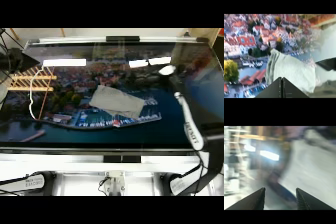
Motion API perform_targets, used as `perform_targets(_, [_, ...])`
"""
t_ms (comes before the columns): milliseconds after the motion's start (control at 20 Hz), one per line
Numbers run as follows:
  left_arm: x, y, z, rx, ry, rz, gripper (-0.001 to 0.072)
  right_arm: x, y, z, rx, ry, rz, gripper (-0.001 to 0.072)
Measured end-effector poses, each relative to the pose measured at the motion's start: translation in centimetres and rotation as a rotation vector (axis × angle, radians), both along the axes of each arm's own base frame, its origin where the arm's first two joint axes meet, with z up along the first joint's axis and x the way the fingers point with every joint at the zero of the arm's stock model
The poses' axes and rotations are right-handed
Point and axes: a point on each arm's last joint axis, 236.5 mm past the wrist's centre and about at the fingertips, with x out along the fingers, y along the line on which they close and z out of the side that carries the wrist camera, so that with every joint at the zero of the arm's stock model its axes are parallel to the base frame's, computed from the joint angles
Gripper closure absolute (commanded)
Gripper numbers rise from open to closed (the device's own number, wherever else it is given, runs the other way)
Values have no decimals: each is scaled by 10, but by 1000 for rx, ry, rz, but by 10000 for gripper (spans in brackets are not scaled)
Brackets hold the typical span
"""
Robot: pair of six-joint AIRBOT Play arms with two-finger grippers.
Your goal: Fold the shirts.
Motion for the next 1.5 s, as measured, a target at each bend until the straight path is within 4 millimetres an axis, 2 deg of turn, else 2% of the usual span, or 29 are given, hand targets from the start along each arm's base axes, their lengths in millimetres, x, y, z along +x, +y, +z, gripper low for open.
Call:
perform_targets(50, [-2, -2, -6, 5, 13, -10, 676, -12, -33, -14, -117, 49, 13, 26])
perform_targets(150, [-5, -6, -16, 8, 32, -25, 676, -45, -96, -47, -335, 186, 42, 24])
perform_targets(200, [-6, -7, -20, 10, 40, -30, 676, -62, -118, -61, -403, 258, 52, 25])
perform_targets(250, [-7, -9, -24, 11, 50, -37, 676, -78, -130, -72, -437, 316, 59, 25])
perform_targets(350, [-9, -13, -27, 10, 57, -48, 676, -95, -129, -93, -435, 373, 58, 25])
perform_targets(550, [-11, -19, -30, 7, 71, -59, 676, -99, -94, -127, -354, 363, 67, 27])
perform_targets(600, [-11, -19, -30, 3, 75, -57, 676, -96, -86, -130, -321, 361, 55, 84])
perform_targets(650, [-11, -20, -30, -3, 82, -54, 676, -90, -78, -134, -295, 348, 40, 258])
perform_targets(700, [-12, -21, -31, -6, 88, -52, 676, -85, -75, -139, -284, 328, 25, 535])
perform_targets(750, [-12, -22, -30, -9, 91, -52, 676, -79, -72, -144, -272, 310, 13, 652])
perform_targets(900, [-13, -29, -31, -18, 104, -57, 676, -55, -72, -137, -233, 199, -7, 654])
perform_targets(950, [-14, -32, -31, -20, 107, -61, 676, -44, -77, -129, -221, 158, -21, 653])
perform_targets(1050, [-15, -38, -31, -22, 110, -72, 676, -22, -100, -108, -204, 85, -62, 653])
perform_targets(1150, [-16, -45, -31, -22, 112, -85, 676, -3, -143, -83, -205, 21, -136, 653])
perform_targets(1200, [-17, -49, -31, -20, 112, -94, 676, 4, -173, -69, -211, -7, -195, 653])
perform_targets(1300, [-19, -57, -32, -19, 116, -111, 676, 4, -242, -45, -244, -31, -308, 653])
perform_targets(1400, [-21, -66, -31, -18, 115, -132, 676, -12, -319, -28, -312, -25, -442, 653])
perform_targets(1500, [-24, -76, -32, -17, 116, -153, 676, -48, -390, -19, -394, 28, -558, 653])
